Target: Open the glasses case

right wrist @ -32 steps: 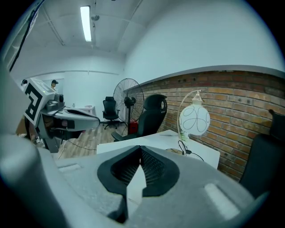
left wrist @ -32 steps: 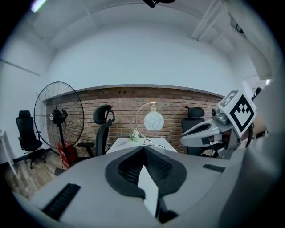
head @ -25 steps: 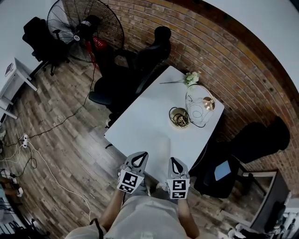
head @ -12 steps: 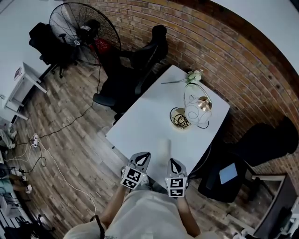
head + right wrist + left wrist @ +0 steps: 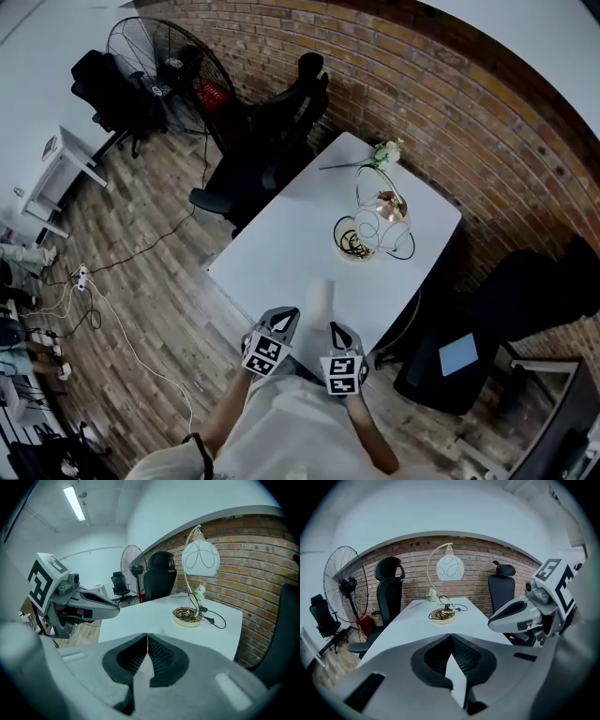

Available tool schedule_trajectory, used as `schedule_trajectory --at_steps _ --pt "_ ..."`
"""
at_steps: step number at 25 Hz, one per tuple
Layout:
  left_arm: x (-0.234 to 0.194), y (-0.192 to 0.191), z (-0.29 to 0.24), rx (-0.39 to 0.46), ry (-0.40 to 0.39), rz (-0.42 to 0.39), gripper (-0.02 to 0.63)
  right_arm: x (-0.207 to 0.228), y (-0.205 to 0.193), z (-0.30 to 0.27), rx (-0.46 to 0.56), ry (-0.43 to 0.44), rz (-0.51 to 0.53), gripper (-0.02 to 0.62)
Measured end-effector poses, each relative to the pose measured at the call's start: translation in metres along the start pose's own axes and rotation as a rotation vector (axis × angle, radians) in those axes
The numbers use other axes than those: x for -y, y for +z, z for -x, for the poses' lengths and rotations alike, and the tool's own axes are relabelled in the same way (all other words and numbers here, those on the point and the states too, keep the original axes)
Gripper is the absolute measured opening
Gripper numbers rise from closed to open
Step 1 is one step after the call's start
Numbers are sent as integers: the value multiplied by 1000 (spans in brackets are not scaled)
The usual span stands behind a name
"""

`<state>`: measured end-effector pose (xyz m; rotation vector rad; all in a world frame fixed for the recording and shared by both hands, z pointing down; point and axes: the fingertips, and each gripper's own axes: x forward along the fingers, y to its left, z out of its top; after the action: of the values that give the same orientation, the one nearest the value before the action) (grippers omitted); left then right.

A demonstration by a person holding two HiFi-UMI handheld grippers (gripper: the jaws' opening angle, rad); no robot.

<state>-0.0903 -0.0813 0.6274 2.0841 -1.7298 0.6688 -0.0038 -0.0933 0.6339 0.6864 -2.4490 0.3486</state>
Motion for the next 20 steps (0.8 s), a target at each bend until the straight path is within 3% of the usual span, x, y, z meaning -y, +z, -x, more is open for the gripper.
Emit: schedule_trajectory --at_steps 7,20 --pt "-12 -19 -17 -35 -70 -14 2 2 -3 -14 -24 -57 1 8" --pt "-37 -53 -51 -90 -281 -91 2 0 -18 -59 -107 -225 -90 12"
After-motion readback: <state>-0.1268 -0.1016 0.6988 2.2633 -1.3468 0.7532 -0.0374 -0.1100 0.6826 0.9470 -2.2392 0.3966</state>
